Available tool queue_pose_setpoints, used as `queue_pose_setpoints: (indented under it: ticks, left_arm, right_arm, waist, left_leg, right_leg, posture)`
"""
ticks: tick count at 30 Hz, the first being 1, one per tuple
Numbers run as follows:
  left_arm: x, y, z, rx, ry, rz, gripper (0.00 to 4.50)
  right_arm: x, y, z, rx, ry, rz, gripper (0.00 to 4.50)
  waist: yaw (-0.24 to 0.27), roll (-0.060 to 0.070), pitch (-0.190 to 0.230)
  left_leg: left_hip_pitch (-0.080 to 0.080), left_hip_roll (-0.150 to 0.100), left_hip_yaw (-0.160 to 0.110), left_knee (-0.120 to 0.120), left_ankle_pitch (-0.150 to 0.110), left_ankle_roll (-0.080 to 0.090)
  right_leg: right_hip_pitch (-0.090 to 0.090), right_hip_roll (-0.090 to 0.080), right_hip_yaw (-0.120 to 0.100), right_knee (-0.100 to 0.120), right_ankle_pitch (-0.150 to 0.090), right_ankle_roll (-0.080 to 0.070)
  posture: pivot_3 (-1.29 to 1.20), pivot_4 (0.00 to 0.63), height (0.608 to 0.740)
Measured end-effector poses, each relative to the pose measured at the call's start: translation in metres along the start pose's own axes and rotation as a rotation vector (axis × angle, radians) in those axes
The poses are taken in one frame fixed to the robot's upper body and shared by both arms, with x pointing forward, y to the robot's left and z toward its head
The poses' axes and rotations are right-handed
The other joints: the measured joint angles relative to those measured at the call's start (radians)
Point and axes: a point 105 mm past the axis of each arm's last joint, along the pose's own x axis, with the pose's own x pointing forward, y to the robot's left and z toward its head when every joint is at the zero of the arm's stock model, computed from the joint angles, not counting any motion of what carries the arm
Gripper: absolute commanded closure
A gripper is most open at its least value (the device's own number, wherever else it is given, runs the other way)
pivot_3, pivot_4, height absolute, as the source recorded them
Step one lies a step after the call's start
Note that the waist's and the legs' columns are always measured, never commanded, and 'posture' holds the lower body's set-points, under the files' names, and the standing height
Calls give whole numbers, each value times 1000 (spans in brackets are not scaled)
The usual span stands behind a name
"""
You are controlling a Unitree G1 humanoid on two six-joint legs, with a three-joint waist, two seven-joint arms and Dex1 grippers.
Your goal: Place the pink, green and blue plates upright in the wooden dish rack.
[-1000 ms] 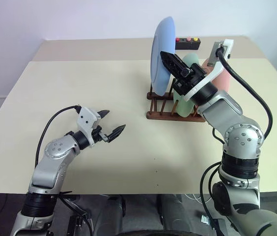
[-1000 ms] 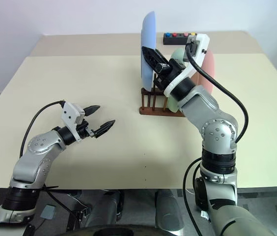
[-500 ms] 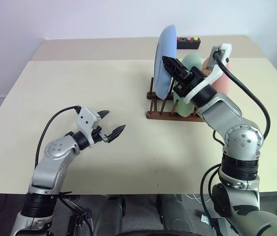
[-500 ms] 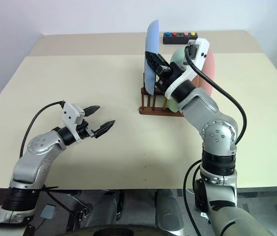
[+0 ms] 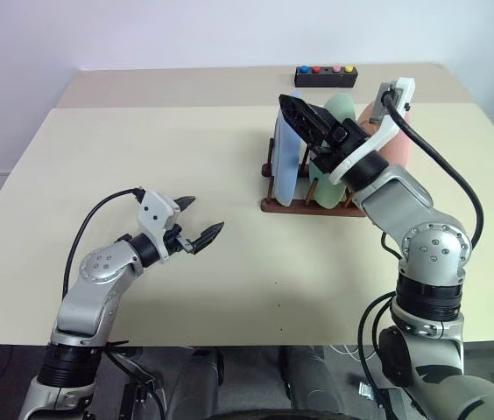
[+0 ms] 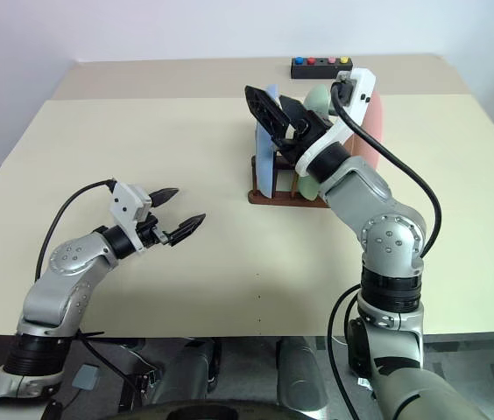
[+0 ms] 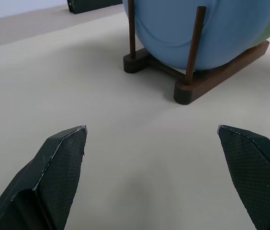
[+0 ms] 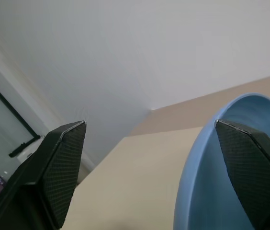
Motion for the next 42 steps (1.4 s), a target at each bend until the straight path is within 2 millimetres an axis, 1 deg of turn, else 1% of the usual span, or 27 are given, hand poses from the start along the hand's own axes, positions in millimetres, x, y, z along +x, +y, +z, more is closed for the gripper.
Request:
queue_pose_setpoints:
  ticks: [4, 7, 10, 12, 14, 17, 18, 19, 20, 21, 23, 24, 25, 26, 28, 32, 35, 37, 39, 40, 42]
  left_arm:
    - [0, 0, 0, -1, 0, -1, 0]
    - [1, -1, 0, -3, -2, -2, 0]
    - [1, -1, 0, -6, -4, -3, 0]
    - [1, -2, 0, -7, -5, -4, 0]
    - [2, -2, 0, -7, -6, -5, 0]
    - [2, -3, 0, -9, -6, -7, 0]
    - [2, -3, 0, -9, -6, -7, 0]
    - [2, -3, 0, -10, -6, -8, 0]
    - [3, -4, 1, -9, -11, -13, 0]
    - [4, -5, 0, -10, -10, -15, 0]
    - [6, -4, -1, -14, -5, -19, 0]
    - [8, -4, -2, -15, -3, -21, 0]
    - [9, -2, -3, -15, 1, -19, 0]
    - [10, -2, -3, -14, 3, -22, 0]
    - [12, -3, -3, -12, 2, -30, 0]
    - [14, 1, -4, -2, 0, -38, 0]
    - [9, 10, -8, 4, 17, -19, 0]
    - [4, 16, -7, 11, 18, 4, 0]
    - [-1, 19, -9, 19, 29, 17, 0]
    - [-4, 21, -11, 18, 39, 26, 0]
    - [-9, 25, -15, 17, 53, 44, 0]
  right_arm:
    - [-2, 1, 2, -60, 9, 22, 58]
    - [-4, 6, 7, -156, 13, 60, 58]
    - [-6, 13, 19, -251, -9, 115, 58]
    - [-8, 22, 31, -316, -34, 171, 58]
    - [-13, 27, 47, -401, -64, 215, 58]
    - [-33, 23, 84, -578, -107, 228, 58]
    - [-41, 19, 96, -616, -130, 217, 58]
    - [-47, 15, 105, -643, -143, 199, 58]
    - [-56, 5, 110, -676, -132, 167, 58]
    - [-65, -6, 113, -699, -113, 125, 58]
    - [-88, -37, 121, -734, -70, -3, 58]
    - [-103, -52, 125, -739, -59, -69, 58]
    - [-114, -62, 126, -734, -51, -115, 58]
    - [-126, -71, 126, -727, -39, -148, 58]
    - [-146, -83, 118, -707, 10, -173, 58]
    - [-187, -108, 81, -634, 165, -221, 58]
    - [-213, -128, 53, -580, 253, -276, 58]
    - [-221, -138, 35, -573, 309, -296, 58]
    - [-220, -142, 22, -573, 343, -280, 58]
    - [-217, -143, 20, -573, 343, -268, 58]
    - [-213, -146, 24, -576, 320, -262, 58]
  waist:
    - [0, 0, 0]
    - [0, 0, 0]
    - [1, 0, 0]
    - [1, 0, 0]
    - [2, 0, 0]
    - [13, -1, 0]
    - [15, -1, 0]
    - [18, -1, 0]
    - [23, -1, 0]
    - [25, -1, 0]
    - [32, -1, 0]
    - [34, -1, 0]
    - [33, -1, 0]
    - [31, -1, 0]
    - [27, -1, 0]
    - [24, 0, 0]
    - [22, -1, 0]
    - [20, 0, 0]
    - [19, 0, 0]
    - [19, 0, 0]
    - [22, 0, 0]
  left_leg:
    - [0, 0, 0, 0, 0, 0]
    - [0, 0, 0, 0, 0, 0]
    - [0, 0, 0, 0, 0, 0]
    - [-1, 0, 0, 0, 0, 0]
    - [-1, 0, 0, 1, 0, 0]
    - [-2, 0, 0, 2, 0, 0]
    - [-2, 0, 0, 1, 0, 0]
    - [-2, 0, 0, 1, 0, 0]
    - [-2, 0, 0, 1, 0, 0]
    - [-2, 0, 0, 1, 0, 0]
    - [-2, 0, 0, 2, 0, 0]
    - [-2, 0, 0, 3, 0, 0]
    - [-2, 0, 0, 3, 0, 0]
    - [-2, 0, 0, 3, 0, 0]
    - [-2, 0, 0, 2, 0, 0]
    - [-1, 0, 1, 2, 0, 0]
    - [-1, 0, 1, 3, 0, 0]
    - [-1, 0, 1, 3, 0, 0]
    - [0, 0, 1, 3, 0, 0]
    - [0, 0, 1, 3, 0, 0]
    - [0, 0, 1, 3, 0, 0]
  right_leg:
    - [0, 0, 0, 0, 0, 0]
    - [0, 0, 0, 0, 0, 0]
    - [0, 0, 0, 0, 0, 0]
    - [0, 0, 0, 0, 0, 0]
    - [0, 0, 0, -1, 0, 0]
    - [0, 0, -1, -2, 0, 0]
    - [0, 0, -1, -3, 0, 0]
    - [0, 0, -1, -3, 0, 0]
    - [0, 0, -1, -3, 0, 0]
    - [0, 0, -1, -3, 0, 0]
    - [1, 0, -1, -3, 0, 0]
    - [1, 0, -1, -3, 0, 0]
    - [1, 0, -1, -3, 0, 0]
    - [1, 0, -1, -3, 0, 0]
    - [1, 0, -1, -3, 0, 0]
    - [2, 0, -1, -2, 0, 0]
    - [2, 0, -1, -2, 0, 0]
    - [2, 0, 0, -2, 0, 0]
    - [2, 0, 0, -2, 0, 0]
    - [2, 0, 0, -2, 0, 0]
    - [2, 0, 0, -2, 0, 0]
  posture:
    - [0, 150, 734]
    - [0, 150, 734]
    - [0, 150, 734]
    - [0, 150, 734]
    - [0, 150, 734]
    - [0, 150, 734]
    - [0, 150, 734]
    - [0, 150, 734]
    - [0, 150, 734]
    - [0, 150, 734]
    - [0, 150, 734]
    - [0, 150, 734]
    - [0, 150, 734]
    - [0, 150, 734]
    - [0, 150, 734]
    - [0, 150, 734]
    - [0, 150, 734]
    - [0, 150, 734]
    - [0, 150, 734]
    - [0, 150, 734]
    - [0, 150, 734]
